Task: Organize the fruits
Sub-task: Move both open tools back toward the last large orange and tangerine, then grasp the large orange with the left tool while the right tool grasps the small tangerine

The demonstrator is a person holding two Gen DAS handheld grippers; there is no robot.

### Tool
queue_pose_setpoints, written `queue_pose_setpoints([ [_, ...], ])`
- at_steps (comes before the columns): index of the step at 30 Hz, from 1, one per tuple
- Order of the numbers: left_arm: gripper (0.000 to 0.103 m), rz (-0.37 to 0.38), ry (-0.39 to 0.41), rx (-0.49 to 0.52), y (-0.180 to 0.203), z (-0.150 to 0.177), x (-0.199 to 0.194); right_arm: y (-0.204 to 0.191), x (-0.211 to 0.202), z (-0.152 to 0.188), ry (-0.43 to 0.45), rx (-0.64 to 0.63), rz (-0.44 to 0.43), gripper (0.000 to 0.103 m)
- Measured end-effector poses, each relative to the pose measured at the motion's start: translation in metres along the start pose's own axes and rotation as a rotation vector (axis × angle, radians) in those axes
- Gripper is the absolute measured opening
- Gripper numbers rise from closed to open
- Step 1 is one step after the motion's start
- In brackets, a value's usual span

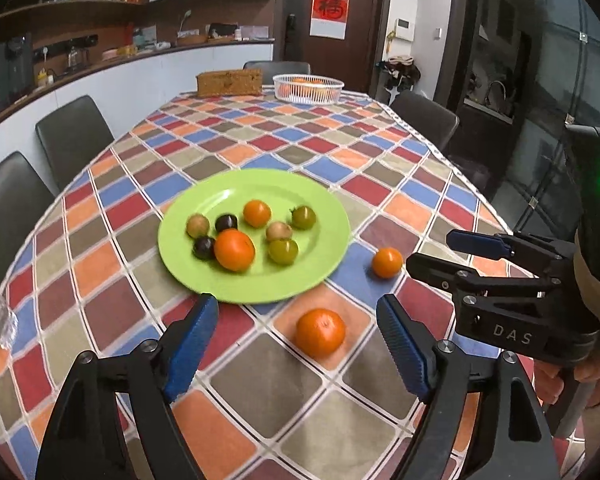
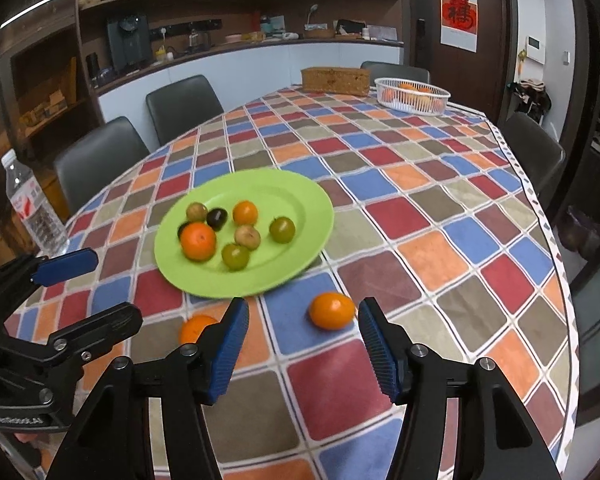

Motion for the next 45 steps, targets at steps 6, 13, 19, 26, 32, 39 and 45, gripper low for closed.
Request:
queue_pose_setpoints([
  [6, 0.081, 0.001, -0.031, 0.019, 0.007, 0.013, 0.017, 0.010, 0.018, 0.012, -0.047, -0.023, 0.003, 0.058],
  [13, 0.080, 0.011, -0.069, 0.018, 0.010, 0.019, 0.042, 0.018, 0.040, 0.017, -0.098, -0.040, -0.007, 0.058],
  [19, 0.071, 0.017, -0.095, -0.004, 0.010, 0.021, 0.058, 0.020, 0.056, 0.014, -0.120, -0.040, -0.007, 0.057],
  [26, 0.053, 0.056, -0.137, -0.043, 0.009, 0.023, 0.072, 0.019, 0.070, 0.009, -0.137, -0.039, -0.004, 0.048],
  [32, 0.040, 0.086, -0.160, -0.054, 0.008, 0.023, 0.079, 0.021, 0.081, 0.008, -0.157, -0.021, -0.002, 0.042],
  [39, 0.039, 0.100, -0.155, -0.043, 0.006, 0.019, 0.079, 0.021, 0.083, 0.009, -0.157, -0.016, 0.008, 0.039],
  [45, 0.039, 0.109, -0.128, -0.017, 0.007, 0.016, 0.067, 0.017, 0.073, 0.013, -0.145, 0.005, -0.013, 0.039],
])
Point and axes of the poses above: each gripper's, at about its wrist camera, not at the fingertips, and x roughly the way its jaws point, y to its right, z to its underside, the point moved 1 cm from there along x, roughly the way its jaws point, and after that the axes turned 2 degrees about x, right-handed, at the moved point
